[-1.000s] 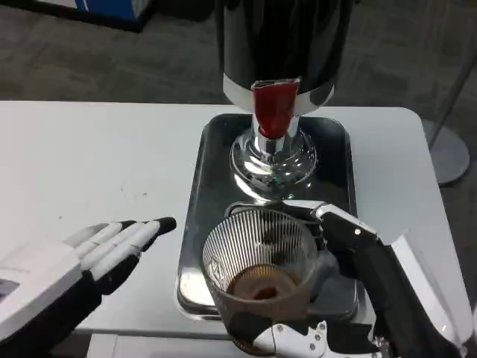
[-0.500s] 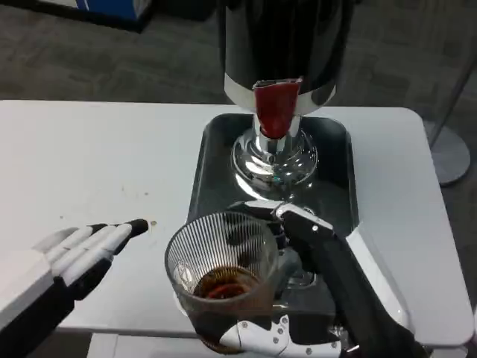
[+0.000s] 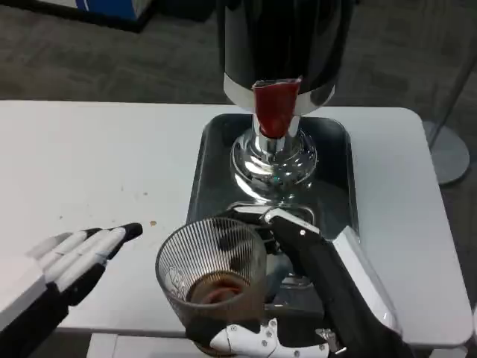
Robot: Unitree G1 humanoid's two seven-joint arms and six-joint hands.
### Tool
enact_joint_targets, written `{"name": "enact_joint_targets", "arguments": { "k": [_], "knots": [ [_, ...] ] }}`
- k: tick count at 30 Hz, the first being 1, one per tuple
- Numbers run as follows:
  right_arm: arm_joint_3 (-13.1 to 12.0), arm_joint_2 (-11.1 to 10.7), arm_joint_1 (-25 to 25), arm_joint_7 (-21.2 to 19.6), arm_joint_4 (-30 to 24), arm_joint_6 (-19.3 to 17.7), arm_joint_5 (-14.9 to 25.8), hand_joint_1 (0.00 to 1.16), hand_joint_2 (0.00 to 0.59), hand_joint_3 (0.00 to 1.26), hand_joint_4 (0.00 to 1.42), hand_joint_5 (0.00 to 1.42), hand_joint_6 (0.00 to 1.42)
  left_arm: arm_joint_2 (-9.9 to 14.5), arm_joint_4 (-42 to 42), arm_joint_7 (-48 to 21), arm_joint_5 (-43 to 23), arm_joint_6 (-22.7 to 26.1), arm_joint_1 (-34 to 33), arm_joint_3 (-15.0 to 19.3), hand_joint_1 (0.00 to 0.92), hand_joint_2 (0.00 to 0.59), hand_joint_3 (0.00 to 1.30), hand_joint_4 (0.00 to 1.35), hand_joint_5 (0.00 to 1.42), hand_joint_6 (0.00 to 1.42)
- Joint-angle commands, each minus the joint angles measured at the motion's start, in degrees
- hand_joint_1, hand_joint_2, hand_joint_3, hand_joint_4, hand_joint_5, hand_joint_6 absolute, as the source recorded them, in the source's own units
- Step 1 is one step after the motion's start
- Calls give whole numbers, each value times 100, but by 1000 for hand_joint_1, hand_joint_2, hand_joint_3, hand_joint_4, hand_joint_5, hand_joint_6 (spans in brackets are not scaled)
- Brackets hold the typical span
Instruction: Grasp the cup under the faucet to collect the drink, then remove the cup.
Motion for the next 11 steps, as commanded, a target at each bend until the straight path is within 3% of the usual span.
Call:
{"name": "enact_joint_targets", "arguments": {
  "k": [1,11],
  "knots": [
    [10,39,-26,-112,-106,-119,51,881,153,663,636,864,958,-13,-27,-7,36,-13,40,-30,0,65,0,0,0,0],
    [-22,18,-7,-118,-123,-136,96,879,154,663,636,870,958,-11,-39,-22,36,-7,50,-17,0,65,0,0,0,0]
  ]
}}
